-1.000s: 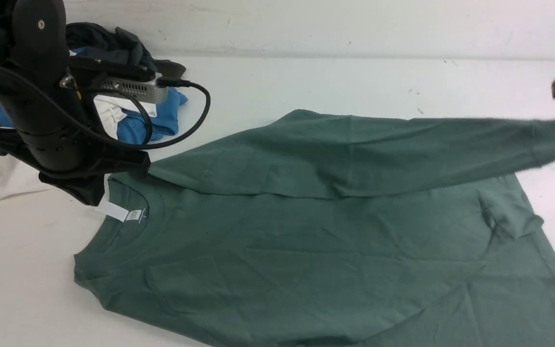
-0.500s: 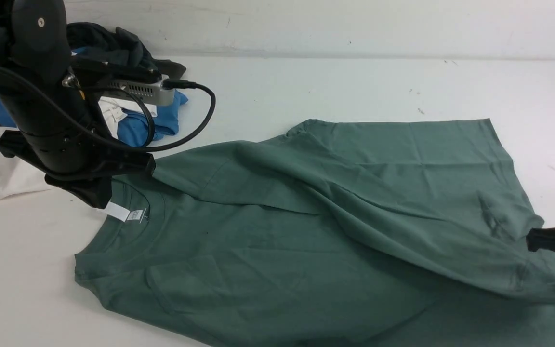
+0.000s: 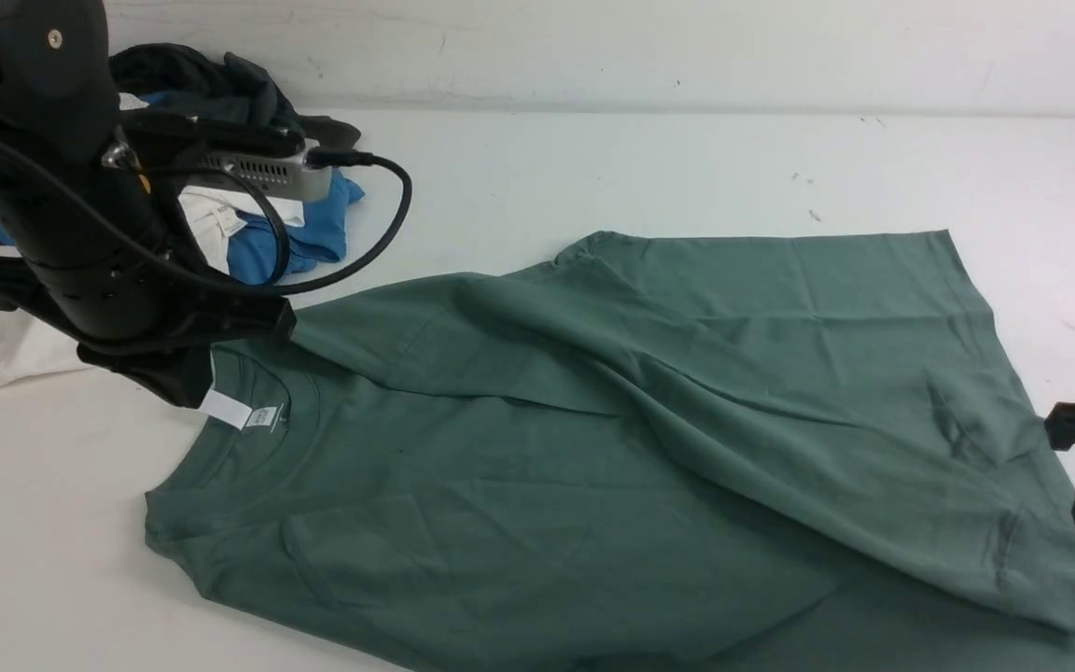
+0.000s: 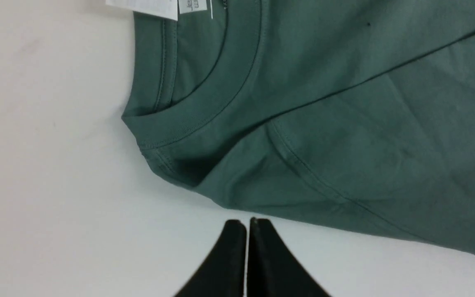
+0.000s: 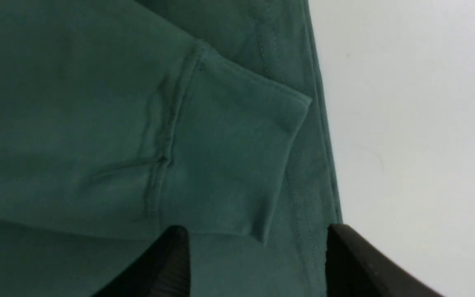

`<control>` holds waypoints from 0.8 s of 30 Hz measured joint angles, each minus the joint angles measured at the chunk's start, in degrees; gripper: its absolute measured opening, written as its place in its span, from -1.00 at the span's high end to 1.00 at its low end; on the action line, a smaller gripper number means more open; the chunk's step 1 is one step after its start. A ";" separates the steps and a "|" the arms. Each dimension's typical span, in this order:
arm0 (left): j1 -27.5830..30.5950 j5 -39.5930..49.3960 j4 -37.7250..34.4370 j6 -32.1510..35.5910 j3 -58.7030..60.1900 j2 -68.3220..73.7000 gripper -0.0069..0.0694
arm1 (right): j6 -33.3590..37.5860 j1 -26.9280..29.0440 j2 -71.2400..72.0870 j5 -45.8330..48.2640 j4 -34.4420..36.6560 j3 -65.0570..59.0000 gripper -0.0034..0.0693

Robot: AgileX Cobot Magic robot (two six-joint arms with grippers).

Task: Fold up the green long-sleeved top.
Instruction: Use both arms simultaneously to clamp the lower edge of the clothing fabric

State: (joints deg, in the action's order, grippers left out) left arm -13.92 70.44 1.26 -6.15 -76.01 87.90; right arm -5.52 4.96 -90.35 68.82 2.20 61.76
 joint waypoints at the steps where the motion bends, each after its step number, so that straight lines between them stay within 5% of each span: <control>1: 0.00 0.00 0.00 -0.13 1.41 -1.06 0.83 | 0.30 0.00 1.94 0.22 0.95 -1.28 -0.25; 10: 0.00 -1.63 -3.15 -1.71 17.67 -3.48 0.71 | 2.31 0.00 18.70 1.08 4.86 -13.74 -0.26; 24: 0.00 -13.76 -15.68 -3.14 22.90 6.61 -0.10 | 2.65 0.00 26.40 0.33 6.20 -17.13 -0.26</control>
State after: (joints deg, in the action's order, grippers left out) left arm -13.92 56.69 -14.42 -9.29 -53.11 94.51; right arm -2.86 4.96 -63.95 69.15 8.40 44.63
